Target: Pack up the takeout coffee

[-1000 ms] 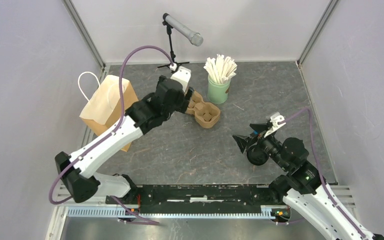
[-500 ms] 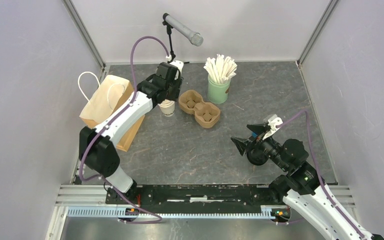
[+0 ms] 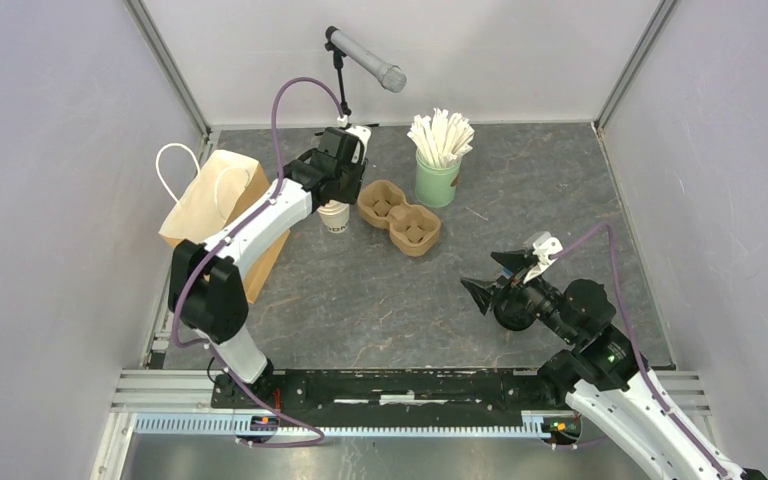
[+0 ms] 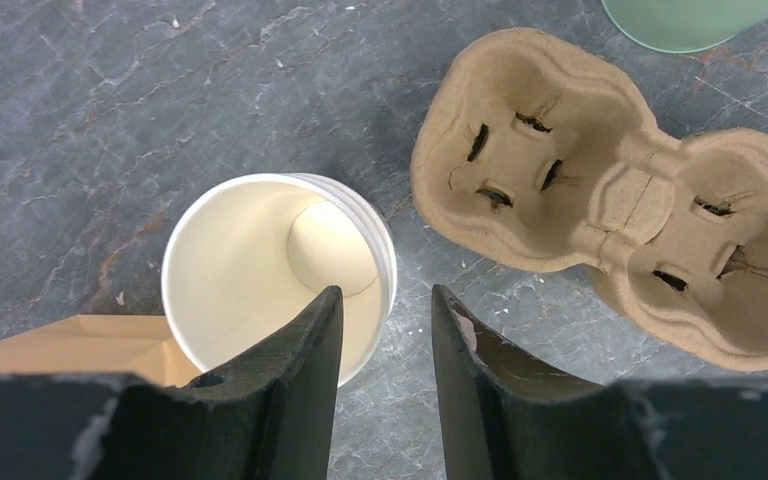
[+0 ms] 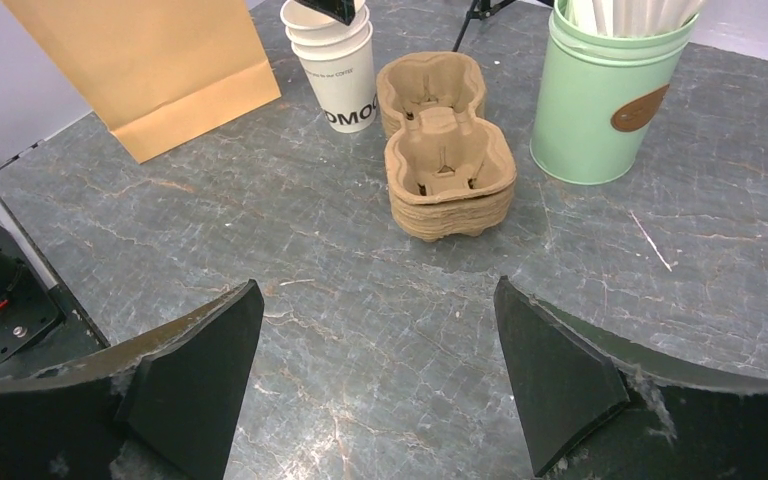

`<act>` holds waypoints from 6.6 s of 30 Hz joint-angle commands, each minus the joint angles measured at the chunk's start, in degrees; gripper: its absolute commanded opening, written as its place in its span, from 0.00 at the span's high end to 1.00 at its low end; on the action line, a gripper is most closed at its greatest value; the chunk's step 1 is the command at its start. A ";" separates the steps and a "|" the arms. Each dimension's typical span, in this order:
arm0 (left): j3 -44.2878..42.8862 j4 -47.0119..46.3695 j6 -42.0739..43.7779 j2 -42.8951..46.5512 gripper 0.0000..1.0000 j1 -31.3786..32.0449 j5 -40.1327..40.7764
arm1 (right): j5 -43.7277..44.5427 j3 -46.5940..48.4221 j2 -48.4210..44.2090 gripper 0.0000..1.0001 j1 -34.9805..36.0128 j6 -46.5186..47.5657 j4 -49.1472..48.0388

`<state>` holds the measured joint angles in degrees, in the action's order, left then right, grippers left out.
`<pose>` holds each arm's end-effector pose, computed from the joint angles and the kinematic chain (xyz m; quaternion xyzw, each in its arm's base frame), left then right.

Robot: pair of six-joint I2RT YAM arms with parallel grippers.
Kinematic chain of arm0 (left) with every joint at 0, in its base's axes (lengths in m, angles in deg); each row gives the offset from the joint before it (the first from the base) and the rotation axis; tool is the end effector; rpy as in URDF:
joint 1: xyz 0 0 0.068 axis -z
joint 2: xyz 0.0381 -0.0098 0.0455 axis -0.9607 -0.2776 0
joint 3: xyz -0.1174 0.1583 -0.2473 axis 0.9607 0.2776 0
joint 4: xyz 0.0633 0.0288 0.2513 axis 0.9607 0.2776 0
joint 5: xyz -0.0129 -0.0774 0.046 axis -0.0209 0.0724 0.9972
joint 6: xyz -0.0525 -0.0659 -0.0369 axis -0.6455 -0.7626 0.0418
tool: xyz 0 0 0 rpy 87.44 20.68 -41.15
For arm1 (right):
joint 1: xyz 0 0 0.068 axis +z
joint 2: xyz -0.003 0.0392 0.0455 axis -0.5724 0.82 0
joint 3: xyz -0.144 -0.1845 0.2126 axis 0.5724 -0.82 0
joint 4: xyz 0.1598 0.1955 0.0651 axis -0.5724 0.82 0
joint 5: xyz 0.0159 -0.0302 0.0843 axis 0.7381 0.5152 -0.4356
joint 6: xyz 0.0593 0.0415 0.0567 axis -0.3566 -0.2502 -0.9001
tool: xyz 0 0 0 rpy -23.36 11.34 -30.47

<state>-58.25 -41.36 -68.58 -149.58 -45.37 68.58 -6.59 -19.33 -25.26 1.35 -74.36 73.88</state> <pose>0.3719 -0.1821 0.3139 0.1649 0.9067 -0.0061 0.3881 0.0892 0.0772 0.2900 -0.1962 0.7030 0.3140 0.6072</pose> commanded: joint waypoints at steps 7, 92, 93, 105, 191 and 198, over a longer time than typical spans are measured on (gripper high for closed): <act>0.39 -1.78 4.70 -0.82 0.62 -0.16 0.50 | -0.63 -0.18 -1.51 0.08 0.28 1.12 -0.70; -1.09 21.66 -4.10 27.04 0.98 0.29 -28.08 | -1.39 7.92 72.85 0.21 20.33 25.51 -70.56; -1.77 21.97 -3.94 27.06 0.98 0.26 -27.83 | -1.19 7.90 72.99 0.22 20.35 25.31 -70.65; -4.94 22.73 -2.36 28.97 0.98 0.28 -25.08 | -0.65 5.65 73.31 0.30 20.34 25.11 -72.90; 3.32 7.13 -3.38 28.17 0.34 20.28 -30.42 | 1.97 -15.89 43.48 0.24 20.31 27.19 -82.26; 2.90 7.44 -1.70 22.34 0.34 20.31 -33.70 | 0.78 -14.63 45.07 0.24 20.33 26.52 -82.14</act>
<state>-53.93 -35.11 -74.72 -125.27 -25.24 38.63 -3.47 -36.31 19.04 21.51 -47.15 -6.34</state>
